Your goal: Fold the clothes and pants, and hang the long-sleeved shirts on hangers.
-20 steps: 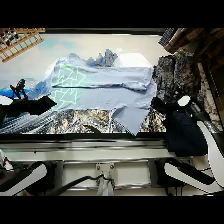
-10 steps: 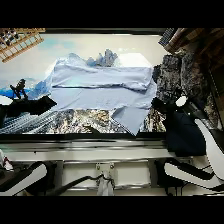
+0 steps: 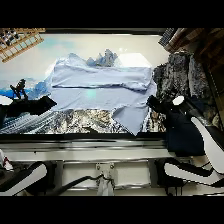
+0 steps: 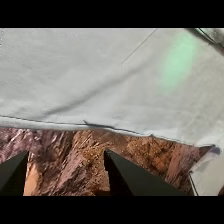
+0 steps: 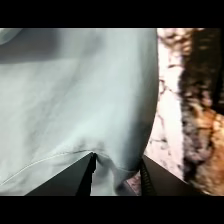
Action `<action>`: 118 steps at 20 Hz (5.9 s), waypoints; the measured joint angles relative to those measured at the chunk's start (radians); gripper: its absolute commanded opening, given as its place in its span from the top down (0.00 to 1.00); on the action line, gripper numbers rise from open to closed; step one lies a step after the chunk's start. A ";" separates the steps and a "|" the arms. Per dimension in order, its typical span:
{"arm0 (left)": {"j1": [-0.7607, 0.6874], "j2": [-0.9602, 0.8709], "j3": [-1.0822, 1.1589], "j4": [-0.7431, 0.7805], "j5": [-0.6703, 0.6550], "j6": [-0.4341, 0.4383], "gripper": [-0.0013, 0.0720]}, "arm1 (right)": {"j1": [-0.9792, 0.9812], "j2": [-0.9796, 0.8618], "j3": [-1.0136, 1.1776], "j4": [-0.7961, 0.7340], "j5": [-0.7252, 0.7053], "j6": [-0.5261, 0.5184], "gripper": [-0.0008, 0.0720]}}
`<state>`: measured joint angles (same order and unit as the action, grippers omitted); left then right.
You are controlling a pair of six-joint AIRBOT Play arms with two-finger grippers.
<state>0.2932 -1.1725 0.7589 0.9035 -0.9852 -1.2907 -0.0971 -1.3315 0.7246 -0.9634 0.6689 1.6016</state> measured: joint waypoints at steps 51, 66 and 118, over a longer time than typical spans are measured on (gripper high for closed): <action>0.034 -0.228 -0.026 -0.185 0.217 -0.080 0.97 | 0.016 0.024 -0.003 -0.009 0.103 -0.025 0.96; 0.182 0.052 -0.052 0.200 -0.059 -0.024 0.97 | 0.061 0.382 -0.157 -0.069 0.430 -0.029 0.96; -0.040 -0.290 0.473 -0.006 0.086 -0.037 0.38 | -0.081 -0.331 0.475 0.050 0.387 -0.269 0.04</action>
<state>0.2531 -1.4628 1.2324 0.8970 -0.8989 -1.3273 -0.1783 -1.6627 1.1995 -0.9134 1.0561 1.3323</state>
